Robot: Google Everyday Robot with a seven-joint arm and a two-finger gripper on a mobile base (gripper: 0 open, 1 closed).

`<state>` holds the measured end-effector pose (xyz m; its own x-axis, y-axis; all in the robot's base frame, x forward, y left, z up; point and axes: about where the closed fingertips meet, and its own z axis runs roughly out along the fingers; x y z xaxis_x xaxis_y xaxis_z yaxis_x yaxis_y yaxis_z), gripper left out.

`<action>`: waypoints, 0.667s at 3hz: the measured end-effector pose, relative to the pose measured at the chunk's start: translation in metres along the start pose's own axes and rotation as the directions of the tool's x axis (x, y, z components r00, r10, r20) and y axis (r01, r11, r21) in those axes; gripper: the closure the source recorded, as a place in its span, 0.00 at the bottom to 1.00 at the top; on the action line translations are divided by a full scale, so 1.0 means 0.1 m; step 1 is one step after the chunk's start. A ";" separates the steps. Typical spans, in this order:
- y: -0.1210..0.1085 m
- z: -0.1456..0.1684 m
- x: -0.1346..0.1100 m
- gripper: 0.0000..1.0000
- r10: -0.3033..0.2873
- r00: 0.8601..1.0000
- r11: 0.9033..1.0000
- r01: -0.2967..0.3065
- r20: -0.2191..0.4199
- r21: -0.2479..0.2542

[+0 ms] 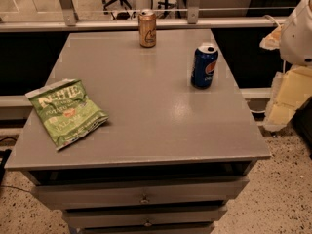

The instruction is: Pick pepsi can

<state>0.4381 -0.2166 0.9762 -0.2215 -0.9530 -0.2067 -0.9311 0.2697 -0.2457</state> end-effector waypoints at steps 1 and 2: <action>-0.01 0.00 0.00 0.00 0.002 1.000 1.000 -0.002 0.004 0.005; -0.13 0.05 0.07 0.00 0.028 0.998 0.996 -0.033 0.059 0.078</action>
Offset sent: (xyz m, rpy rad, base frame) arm 0.0201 -0.0151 -0.0072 0.0912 -0.1448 -0.0576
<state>0.4500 -0.2264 0.9735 -0.2304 -0.9352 -0.2689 -0.8979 0.3108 -0.3117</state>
